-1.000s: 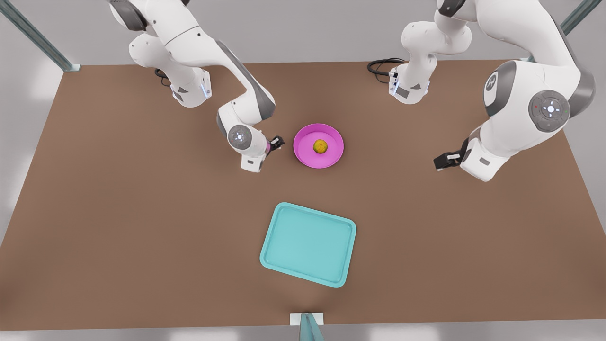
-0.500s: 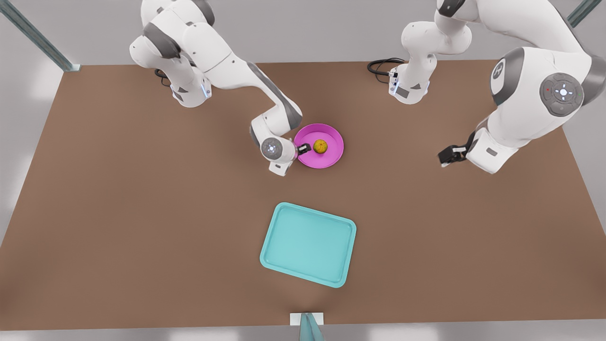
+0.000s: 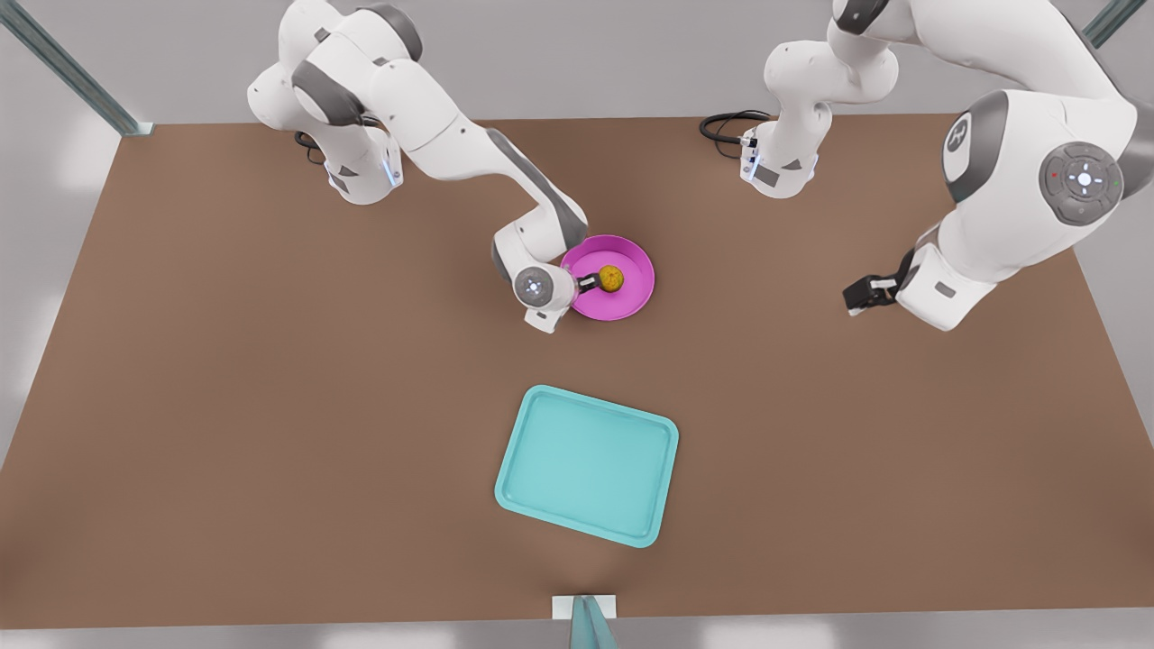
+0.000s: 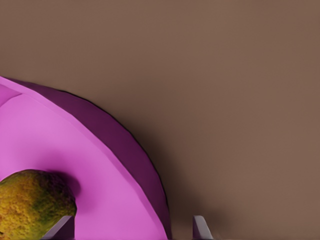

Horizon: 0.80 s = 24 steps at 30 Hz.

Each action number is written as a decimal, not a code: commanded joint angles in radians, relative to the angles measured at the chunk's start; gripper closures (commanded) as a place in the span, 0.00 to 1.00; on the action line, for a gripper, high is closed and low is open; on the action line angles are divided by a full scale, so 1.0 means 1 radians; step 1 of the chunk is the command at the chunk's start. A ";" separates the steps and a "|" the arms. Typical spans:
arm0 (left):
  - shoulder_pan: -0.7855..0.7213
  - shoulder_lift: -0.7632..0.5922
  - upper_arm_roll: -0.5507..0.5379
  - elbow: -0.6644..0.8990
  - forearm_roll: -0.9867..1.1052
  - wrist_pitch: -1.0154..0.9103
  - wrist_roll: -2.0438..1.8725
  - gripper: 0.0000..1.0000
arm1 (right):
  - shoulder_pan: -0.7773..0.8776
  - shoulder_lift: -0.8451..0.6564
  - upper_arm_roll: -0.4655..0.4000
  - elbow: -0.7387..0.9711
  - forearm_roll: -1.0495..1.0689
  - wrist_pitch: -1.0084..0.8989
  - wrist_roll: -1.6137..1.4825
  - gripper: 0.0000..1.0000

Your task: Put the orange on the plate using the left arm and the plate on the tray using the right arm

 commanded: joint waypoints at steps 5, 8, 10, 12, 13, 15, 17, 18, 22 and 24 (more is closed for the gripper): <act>0.000 -0.001 0.000 0.002 0.000 -0.011 0.024 0.00 | -0.001 0.017 0.003 0.013 0.001 -0.001 0.029 0.52; 0.000 -0.001 0.000 0.000 0.000 -0.011 0.025 0.00 | -0.001 0.017 0.003 0.023 0.001 -0.004 0.028 0.67; 0.002 -0.001 0.001 0.002 0.000 -0.011 0.028 0.00 | -0.004 0.017 0.003 0.030 0.001 -0.006 0.029 0.75; 0.002 -0.001 0.009 0.002 -0.002 -0.011 0.028 0.00 | -0.004 0.016 0.003 0.039 0.001 -0.012 0.028 0.79; 0.002 0.001 0.012 0.002 -0.003 -0.011 0.028 0.00 | -0.004 0.014 0.003 0.039 0.001 -0.013 0.028 0.79; 0.002 0.001 0.012 0.002 -0.003 -0.011 0.028 0.00 | -0.004 0.008 0.004 0.050 0.001 -0.018 0.028 0.79; 0.002 0.008 0.012 0.000 -0.003 -0.008 0.033 0.00 | -0.004 0.004 0.004 0.059 0.000 -0.018 0.028 0.79; 0.002 0.008 0.014 0.000 -0.003 -0.008 0.031 0.00 | -0.003 -0.001 0.004 0.065 0.001 -0.018 0.014 0.79; 0.002 0.008 0.020 0.000 -0.003 -0.010 0.034 0.00 | -0.032 -0.019 0.003 0.101 0.001 -0.018 0.014 0.79; 0.002 0.008 0.020 0.000 -0.009 -0.010 0.033 0.00 | -0.089 -0.027 0.001 0.122 0.001 -0.018 0.014 0.79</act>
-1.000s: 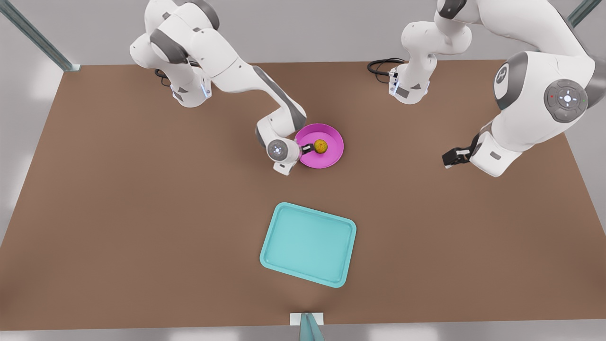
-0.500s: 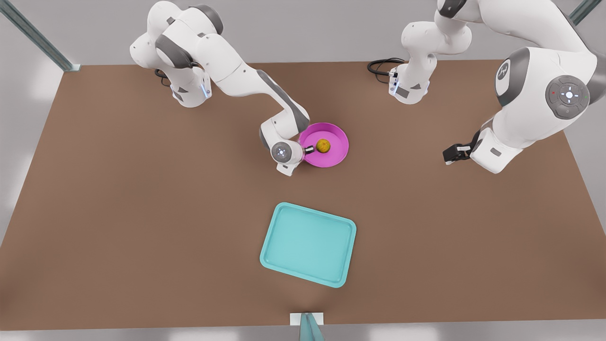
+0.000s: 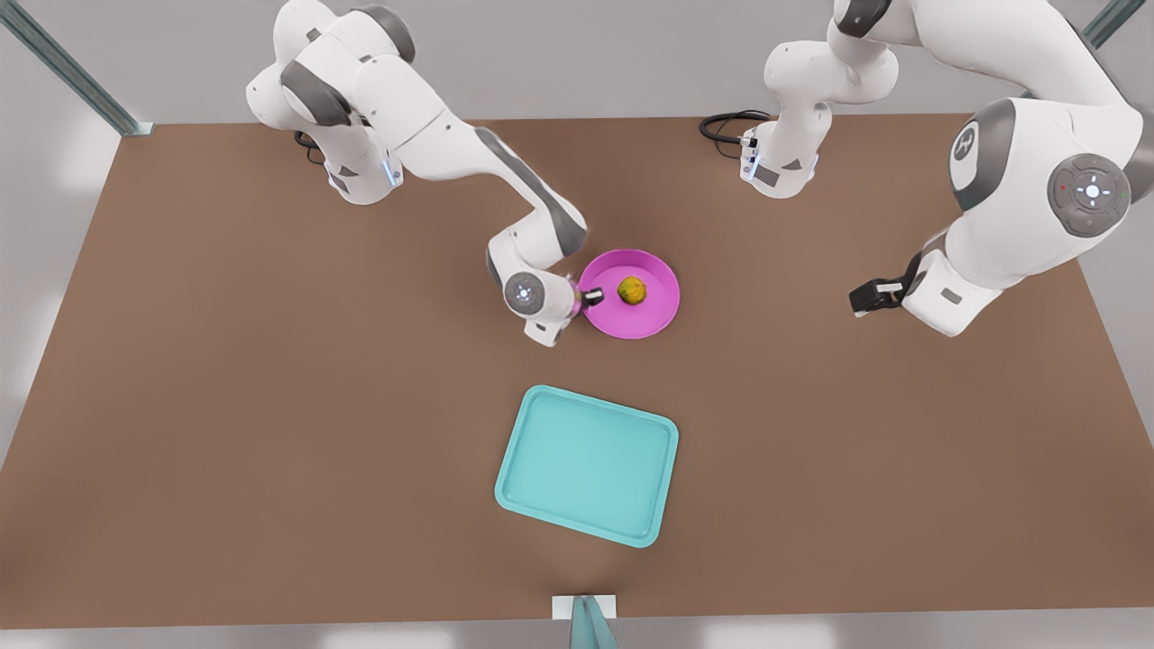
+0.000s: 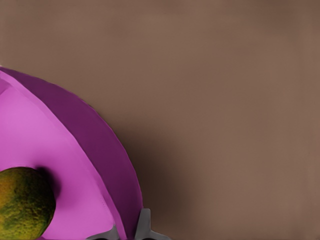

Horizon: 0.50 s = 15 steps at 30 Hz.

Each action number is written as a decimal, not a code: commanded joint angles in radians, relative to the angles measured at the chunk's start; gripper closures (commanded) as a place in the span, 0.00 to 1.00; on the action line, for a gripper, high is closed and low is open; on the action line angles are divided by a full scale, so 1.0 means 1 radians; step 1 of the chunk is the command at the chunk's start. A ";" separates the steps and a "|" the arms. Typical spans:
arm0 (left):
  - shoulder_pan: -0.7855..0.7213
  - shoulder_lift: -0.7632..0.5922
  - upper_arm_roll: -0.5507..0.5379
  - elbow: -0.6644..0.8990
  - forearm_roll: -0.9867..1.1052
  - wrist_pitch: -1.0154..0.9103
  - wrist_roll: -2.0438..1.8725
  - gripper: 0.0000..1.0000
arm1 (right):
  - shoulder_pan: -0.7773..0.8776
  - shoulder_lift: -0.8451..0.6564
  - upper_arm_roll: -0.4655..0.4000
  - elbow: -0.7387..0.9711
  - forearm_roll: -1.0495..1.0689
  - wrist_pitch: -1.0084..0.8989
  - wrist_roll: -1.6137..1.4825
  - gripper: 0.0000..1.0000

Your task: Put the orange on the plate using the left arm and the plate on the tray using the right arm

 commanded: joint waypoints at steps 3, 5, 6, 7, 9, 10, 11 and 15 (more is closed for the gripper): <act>0.000 0.000 0.000 -0.001 -0.001 0.001 0.010 0.00 | -0.100 0.013 -0.008 0.089 -0.005 -0.004 0.009 0.79; 0.000 0.000 0.002 -0.001 0.001 0.001 0.008 0.00 | -0.150 0.028 -0.009 0.133 -0.005 0.002 0.009 0.79; 0.000 0.000 0.002 -0.003 0.001 -0.002 0.008 0.00 | -0.181 0.038 -0.009 0.141 -0.006 0.008 0.009 0.79; 0.000 0.000 0.002 -0.003 0.001 -0.002 0.010 0.00 | -0.210 0.058 -0.009 0.164 -0.006 0.008 0.007 0.79; 0.000 0.000 0.002 -0.006 0.001 -0.002 0.008 0.00 | -0.255 0.111 -0.011 0.228 -0.009 0.011 0.007 0.79; 0.000 0.000 0.002 -0.007 0.002 -0.002 0.008 0.00 | -0.288 0.142 -0.011 0.262 -0.011 0.013 0.007 0.79; 0.000 0.002 0.002 -0.007 0.002 -0.002 0.008 0.00 | -0.293 0.169 -0.011 0.297 -0.012 0.013 0.004 0.79; 0.000 0.002 0.002 -0.009 0.001 -0.002 0.008 0.00 | -0.291 0.283 -0.040 0.466 -0.011 0.014 0.012 0.79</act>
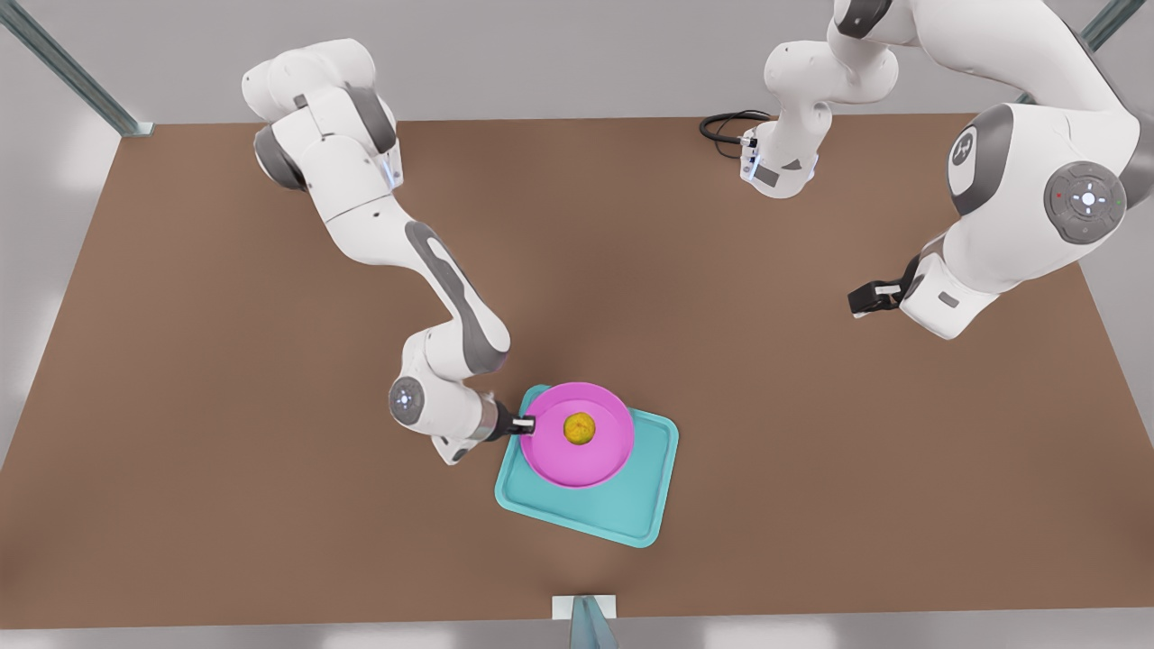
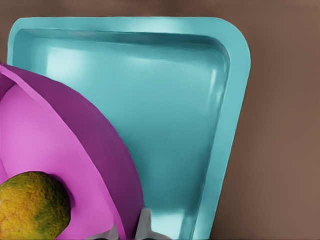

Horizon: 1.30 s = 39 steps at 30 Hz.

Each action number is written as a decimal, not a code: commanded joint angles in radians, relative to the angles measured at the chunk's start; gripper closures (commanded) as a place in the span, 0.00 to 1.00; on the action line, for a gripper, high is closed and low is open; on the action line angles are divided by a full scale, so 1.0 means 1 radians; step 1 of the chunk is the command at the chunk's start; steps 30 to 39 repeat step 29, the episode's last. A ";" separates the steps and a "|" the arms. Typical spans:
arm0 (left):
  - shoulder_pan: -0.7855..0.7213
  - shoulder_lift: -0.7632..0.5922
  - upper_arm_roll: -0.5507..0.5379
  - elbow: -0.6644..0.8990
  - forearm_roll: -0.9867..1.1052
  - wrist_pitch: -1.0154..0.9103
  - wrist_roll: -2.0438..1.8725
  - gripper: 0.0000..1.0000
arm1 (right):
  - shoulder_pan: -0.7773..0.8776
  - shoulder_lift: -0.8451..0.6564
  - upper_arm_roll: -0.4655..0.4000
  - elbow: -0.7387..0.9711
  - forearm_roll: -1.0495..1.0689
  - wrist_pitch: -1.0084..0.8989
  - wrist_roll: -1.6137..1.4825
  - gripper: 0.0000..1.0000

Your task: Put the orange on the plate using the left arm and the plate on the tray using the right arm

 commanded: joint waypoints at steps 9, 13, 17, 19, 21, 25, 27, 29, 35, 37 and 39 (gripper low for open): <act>0.000 -0.001 0.000 -0.001 -0.001 -0.001 0.002 0.00 | 0.010 0.046 -0.004 0.049 -0.006 0.037 0.017 0.00; 0.000 -0.001 0.000 0.000 0.001 -0.001 -0.002 0.00 | 0.016 0.019 -0.004 0.050 -0.010 0.032 0.012 0.00; 0.000 -0.001 0.000 0.000 0.001 -0.001 0.001 0.00 | -0.060 -0.116 -0.095 0.039 -0.131 -0.505 0.011 0.00; 0.000 -0.001 0.000 -0.001 -0.001 -0.001 0.001 0.00 | -0.157 -0.222 -0.119 0.038 -0.375 -0.909 -0.125 0.00; 0.000 -0.001 0.000 0.000 -0.001 -0.001 0.001 0.00 | -0.229 -0.420 -0.147 0.015 -0.581 -0.971 -0.205 0.00; -0.002 -0.003 -0.002 0.000 -0.004 -0.003 -0.012 0.00 | -0.232 -0.748 -0.178 -0.088 -0.696 -0.979 -0.238 0.00; -0.002 -0.003 -0.002 0.000 -0.004 -0.003 -0.009 0.00 | -0.232 -0.825 -0.178 -0.129 -0.697 -0.989 -0.234 0.00; -0.002 -0.003 -0.002 0.002 -0.001 -0.003 -0.010 0.00 | -0.237 -0.831 -0.178 -0.129 -0.696 -1.015 -0.233 0.00; -0.002 -0.003 -0.002 0.002 -0.001 -0.003 -0.010 0.00 | -0.237 -0.831 -0.178 -0.129 -0.696 -1.015 -0.233 0.00; -0.002 -0.003 -0.002 0.002 -0.001 -0.003 -0.010 0.00 | -0.237 -0.831 -0.178 -0.129 -0.696 -1.015 -0.233 0.00; -0.002 -0.003 -0.002 0.002 -0.001 -0.003 -0.010 0.00 | -0.237 -0.831 -0.178 -0.129 -0.696 -1.015 -0.233 0.00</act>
